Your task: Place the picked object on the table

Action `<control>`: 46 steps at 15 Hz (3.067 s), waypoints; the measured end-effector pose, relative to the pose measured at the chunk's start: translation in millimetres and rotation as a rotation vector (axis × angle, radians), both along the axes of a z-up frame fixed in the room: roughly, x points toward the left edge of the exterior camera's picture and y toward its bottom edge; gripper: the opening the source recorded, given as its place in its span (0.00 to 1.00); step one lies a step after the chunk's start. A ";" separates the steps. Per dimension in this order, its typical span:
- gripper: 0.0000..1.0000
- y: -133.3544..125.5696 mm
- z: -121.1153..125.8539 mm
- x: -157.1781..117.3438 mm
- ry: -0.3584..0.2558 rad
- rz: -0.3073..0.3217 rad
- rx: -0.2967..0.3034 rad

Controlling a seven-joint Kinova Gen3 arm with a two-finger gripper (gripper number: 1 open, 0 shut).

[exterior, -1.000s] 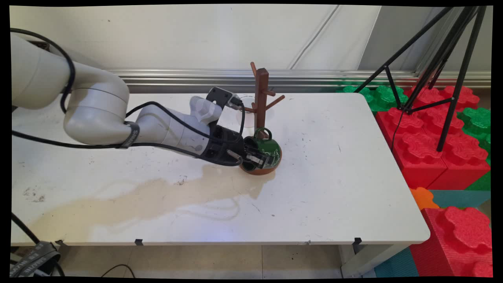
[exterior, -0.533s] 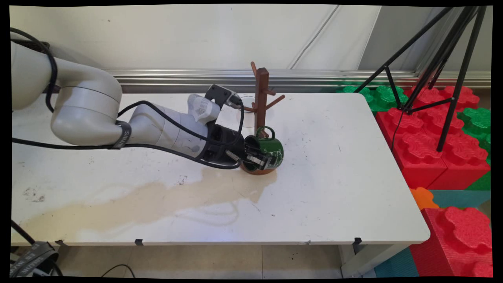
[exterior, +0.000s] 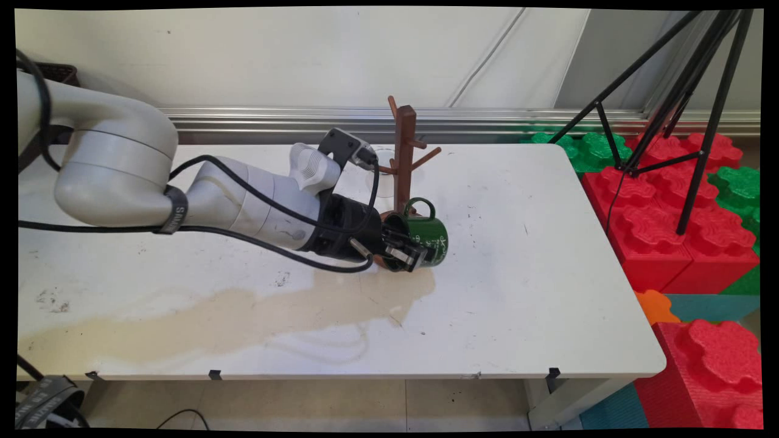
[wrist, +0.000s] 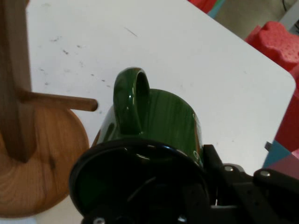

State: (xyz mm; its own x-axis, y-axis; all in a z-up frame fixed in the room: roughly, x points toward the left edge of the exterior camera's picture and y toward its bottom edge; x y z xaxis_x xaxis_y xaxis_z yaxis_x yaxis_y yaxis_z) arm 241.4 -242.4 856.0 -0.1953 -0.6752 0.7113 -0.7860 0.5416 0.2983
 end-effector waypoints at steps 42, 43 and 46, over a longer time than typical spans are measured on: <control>0.00 22.6 68.2 22.9 -0.621 -0.106 0.196; 0.00 18.1 64.6 22.4 -0.628 -0.108 0.210; 0.00 3.0 52.7 24.0 -0.656 -0.111 0.256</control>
State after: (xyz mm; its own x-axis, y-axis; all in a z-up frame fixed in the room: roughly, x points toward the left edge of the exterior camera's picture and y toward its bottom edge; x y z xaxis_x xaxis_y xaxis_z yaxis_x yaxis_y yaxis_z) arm 265.4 -239.5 908.7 -0.6057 -0.7571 0.2450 -0.7916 0.6046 -0.0886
